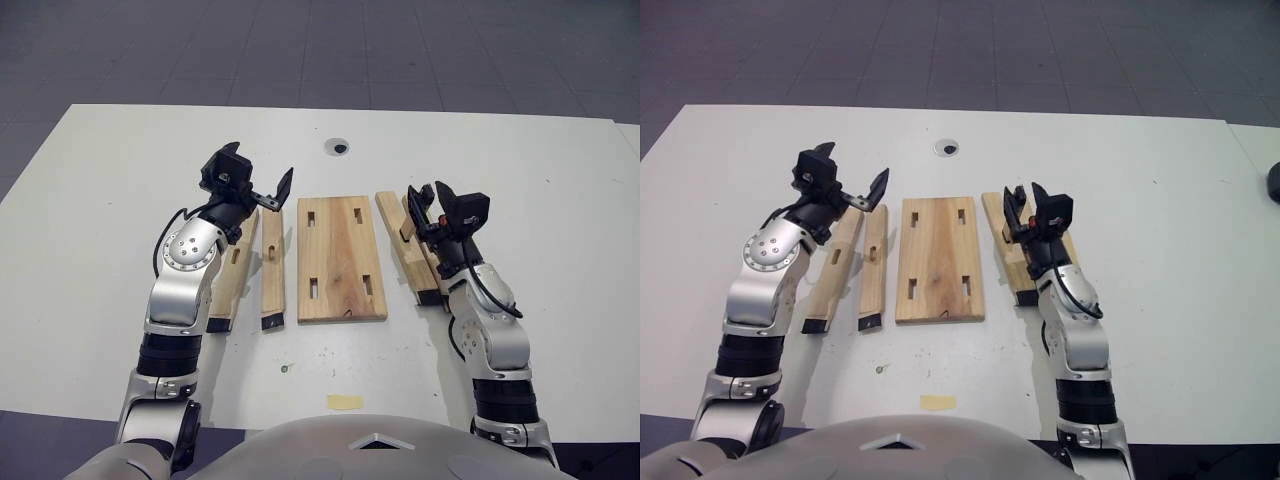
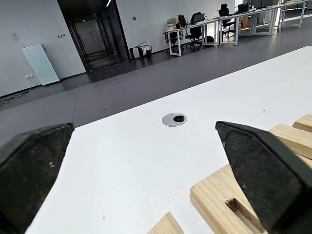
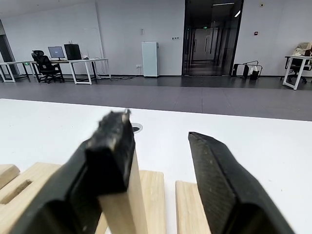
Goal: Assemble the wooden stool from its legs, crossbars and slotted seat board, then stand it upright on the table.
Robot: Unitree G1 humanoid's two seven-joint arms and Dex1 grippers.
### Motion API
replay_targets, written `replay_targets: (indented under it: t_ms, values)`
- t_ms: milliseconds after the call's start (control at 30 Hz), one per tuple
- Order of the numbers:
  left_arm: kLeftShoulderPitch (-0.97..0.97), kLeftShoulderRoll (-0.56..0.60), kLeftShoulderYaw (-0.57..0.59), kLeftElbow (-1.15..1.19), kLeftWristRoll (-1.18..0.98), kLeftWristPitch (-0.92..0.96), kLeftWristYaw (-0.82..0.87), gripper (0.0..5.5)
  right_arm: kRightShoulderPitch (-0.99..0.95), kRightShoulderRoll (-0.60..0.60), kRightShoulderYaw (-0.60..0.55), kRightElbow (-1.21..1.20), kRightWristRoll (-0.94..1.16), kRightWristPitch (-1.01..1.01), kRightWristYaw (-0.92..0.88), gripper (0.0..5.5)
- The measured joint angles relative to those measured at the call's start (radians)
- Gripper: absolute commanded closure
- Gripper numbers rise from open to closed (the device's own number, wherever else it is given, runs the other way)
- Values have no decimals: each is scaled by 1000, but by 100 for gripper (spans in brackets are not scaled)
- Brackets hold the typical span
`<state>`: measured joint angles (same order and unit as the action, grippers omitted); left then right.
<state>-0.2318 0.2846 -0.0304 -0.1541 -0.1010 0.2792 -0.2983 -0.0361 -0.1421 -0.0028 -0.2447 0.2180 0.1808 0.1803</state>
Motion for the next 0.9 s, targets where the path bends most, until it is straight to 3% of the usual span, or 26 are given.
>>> replay_targets:
  t_ms: [333,500,800,900]
  values:
    - [0,-22,-6,19,1,-14,8,10,-207,-32,-18,-144,10,205,-29,92]
    - [0,-34,-8,21,18,-20,16,10,-329,-34,-22,-95,17,245,-19,11]
    - [-1,-39,-8,25,21,-30,24,10,-328,-46,-27,-6,13,272,7,11]
    - [-1,-40,-7,29,21,-30,25,10,-417,-48,-50,-48,40,308,-2,11]
